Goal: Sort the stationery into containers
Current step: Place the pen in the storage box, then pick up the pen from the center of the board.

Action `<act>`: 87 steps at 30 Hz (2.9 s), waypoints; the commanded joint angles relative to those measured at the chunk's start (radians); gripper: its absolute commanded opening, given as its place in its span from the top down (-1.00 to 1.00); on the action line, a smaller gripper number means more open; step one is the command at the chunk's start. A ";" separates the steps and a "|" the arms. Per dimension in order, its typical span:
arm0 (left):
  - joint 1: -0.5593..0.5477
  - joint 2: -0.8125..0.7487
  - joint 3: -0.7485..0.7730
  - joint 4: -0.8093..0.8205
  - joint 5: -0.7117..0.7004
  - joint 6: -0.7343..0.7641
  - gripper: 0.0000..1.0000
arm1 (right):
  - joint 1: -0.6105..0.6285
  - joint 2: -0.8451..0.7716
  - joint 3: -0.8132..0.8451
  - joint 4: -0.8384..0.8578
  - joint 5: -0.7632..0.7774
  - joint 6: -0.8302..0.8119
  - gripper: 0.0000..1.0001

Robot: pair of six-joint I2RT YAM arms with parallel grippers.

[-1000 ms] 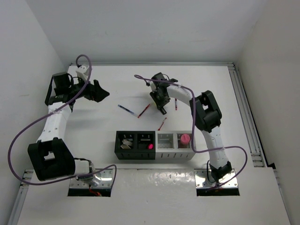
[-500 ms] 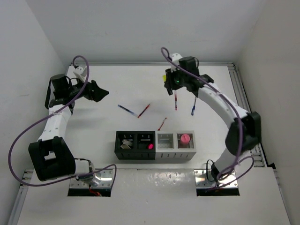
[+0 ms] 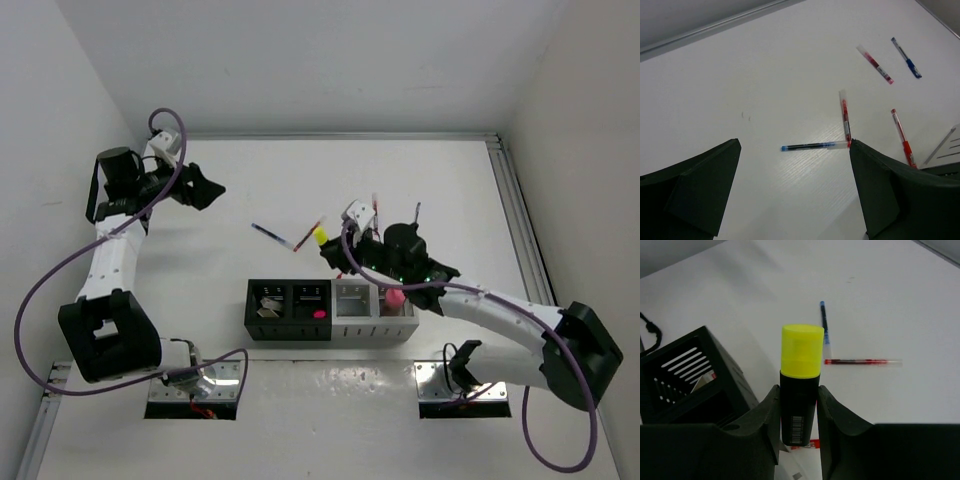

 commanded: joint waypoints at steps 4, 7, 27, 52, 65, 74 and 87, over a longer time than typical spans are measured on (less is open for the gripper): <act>-0.007 -0.019 0.043 -0.106 -0.015 0.116 -0.94 | 0.108 -0.090 -0.075 0.291 -0.045 -0.061 1.00; -0.010 -0.043 0.015 -0.107 -0.016 0.118 -0.94 | 0.154 -0.090 -0.112 0.336 -0.059 -0.092 1.00; -0.024 -0.178 -0.107 -0.075 -0.023 0.071 -0.94 | 0.242 0.069 -0.189 0.558 -0.171 -0.015 1.00; -0.323 0.477 0.533 -0.945 -0.256 1.189 -0.61 | -0.055 -0.002 0.233 -0.271 0.030 -0.057 0.05; -0.502 0.881 0.880 -1.046 -0.462 1.426 -0.24 | -0.522 0.081 0.433 -0.681 -0.120 0.196 -0.01; -0.539 0.930 0.859 -1.106 -0.528 1.537 -0.23 | -0.643 0.106 0.474 -0.743 -0.178 0.178 -0.10; -0.547 0.899 0.687 -1.017 -0.557 1.539 0.03 | -0.682 0.143 0.494 -0.738 -0.227 0.172 -0.10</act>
